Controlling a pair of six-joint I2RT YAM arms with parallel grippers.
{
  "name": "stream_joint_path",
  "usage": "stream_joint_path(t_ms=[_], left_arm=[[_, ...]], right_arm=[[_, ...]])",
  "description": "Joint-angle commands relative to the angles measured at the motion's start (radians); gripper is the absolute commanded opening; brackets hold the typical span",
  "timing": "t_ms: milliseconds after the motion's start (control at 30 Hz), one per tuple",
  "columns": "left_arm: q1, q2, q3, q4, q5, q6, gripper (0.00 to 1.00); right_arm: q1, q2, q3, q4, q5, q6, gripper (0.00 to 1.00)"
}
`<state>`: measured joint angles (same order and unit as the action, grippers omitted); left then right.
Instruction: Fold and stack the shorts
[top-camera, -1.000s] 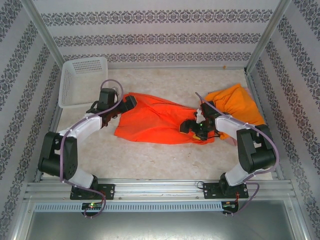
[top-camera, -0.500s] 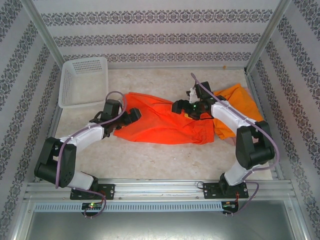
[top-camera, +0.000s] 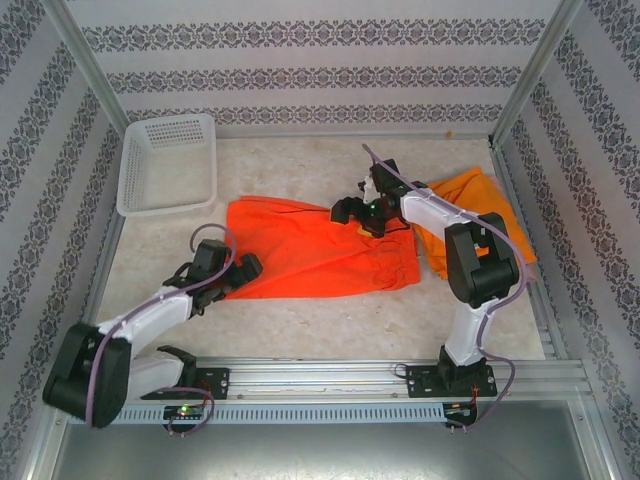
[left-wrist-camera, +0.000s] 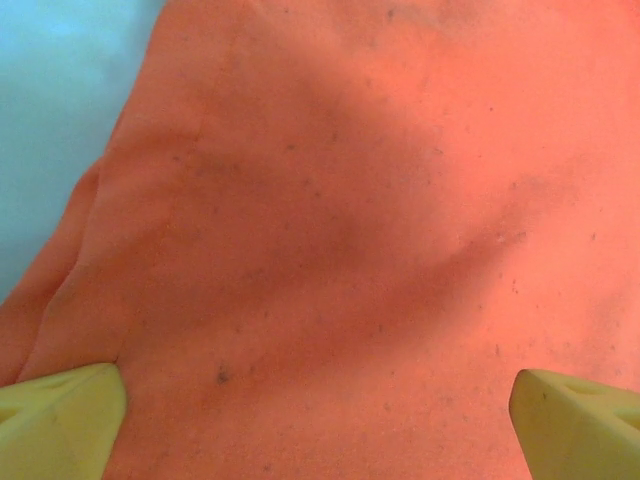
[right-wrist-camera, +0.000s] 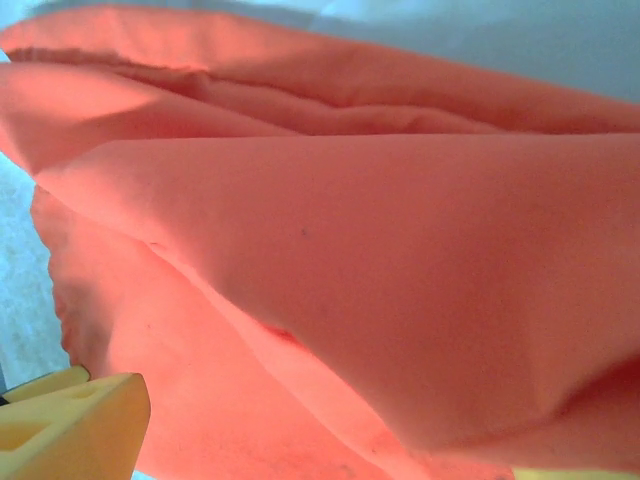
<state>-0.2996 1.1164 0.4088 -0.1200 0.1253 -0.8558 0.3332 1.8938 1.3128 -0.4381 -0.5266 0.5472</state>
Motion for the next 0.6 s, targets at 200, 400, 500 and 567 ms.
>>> stream_joint_path(t_ms=[200, 400, 500, 567], left_arm=[[0.144, -0.254, 0.110, -0.313, -0.056, 0.075, 0.99], [0.298, -0.011, 0.324, -0.284, 0.124, 0.239, 0.95], [0.309, 0.128, 0.383, -0.247, 0.198, 0.290, 0.92], [0.309, 0.201, 0.403, -0.224, 0.212, 0.303, 0.88]], right_arm=[[0.024, 0.138, 0.141, -0.006, -0.029, 0.051, 0.90], [0.026, 0.210, 0.188, 0.003, -0.047, 0.083, 0.89], [0.027, 0.207, 0.175, 0.013, -0.046, 0.089, 0.90], [0.026, 0.201, 0.167, 0.011, -0.043, 0.084, 0.90]])
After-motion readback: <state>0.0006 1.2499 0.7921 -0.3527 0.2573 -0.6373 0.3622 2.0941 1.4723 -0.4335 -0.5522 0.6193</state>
